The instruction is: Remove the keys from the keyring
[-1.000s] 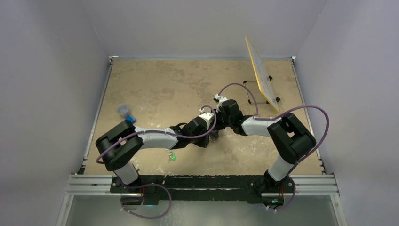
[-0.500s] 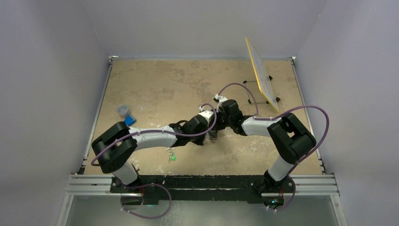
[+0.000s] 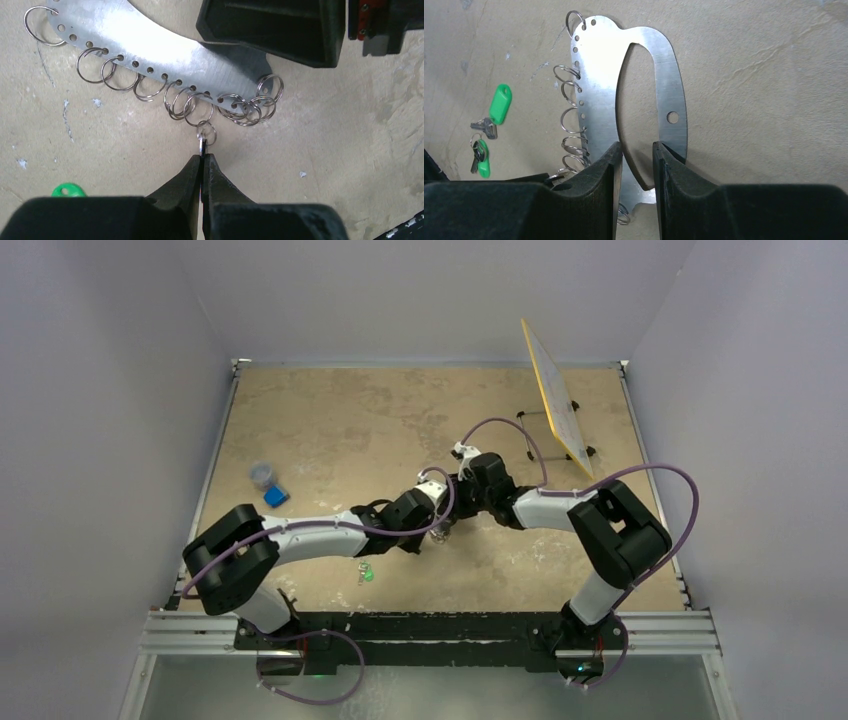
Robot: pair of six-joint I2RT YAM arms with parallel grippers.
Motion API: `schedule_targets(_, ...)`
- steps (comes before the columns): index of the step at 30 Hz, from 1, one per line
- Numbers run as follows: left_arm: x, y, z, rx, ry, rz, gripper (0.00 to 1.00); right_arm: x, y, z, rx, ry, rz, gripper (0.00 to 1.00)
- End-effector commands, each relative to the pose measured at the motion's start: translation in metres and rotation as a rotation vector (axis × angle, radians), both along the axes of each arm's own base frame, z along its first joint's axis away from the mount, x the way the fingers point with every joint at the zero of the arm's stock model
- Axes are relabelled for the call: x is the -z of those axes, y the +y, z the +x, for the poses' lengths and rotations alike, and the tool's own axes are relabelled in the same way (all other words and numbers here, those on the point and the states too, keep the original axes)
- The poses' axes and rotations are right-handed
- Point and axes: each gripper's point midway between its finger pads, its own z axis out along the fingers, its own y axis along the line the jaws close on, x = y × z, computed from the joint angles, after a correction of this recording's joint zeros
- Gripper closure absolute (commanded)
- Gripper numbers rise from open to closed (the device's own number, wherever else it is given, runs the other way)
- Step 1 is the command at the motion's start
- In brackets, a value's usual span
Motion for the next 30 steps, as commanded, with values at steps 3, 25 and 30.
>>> schedule_targets(3, 0.005, 0.012, -0.017, 0.010, 0.027, -0.026, 1.00, -0.004, -0.006, -0.018, -0.067, -0.025, 0.005, 0.67)
schedule_targets(25, 0.002, 0.034, -0.027, -0.039, 0.000, -0.074, 1.00, -0.022, 0.056, -0.061, -0.374, -0.120, 0.110, 0.71)
schedule_targets(30, 0.004, 0.038, -0.031, -0.044, 0.009, -0.076, 1.00, -0.009, 0.058, -0.057, -0.336, -0.100, 0.066, 0.71)
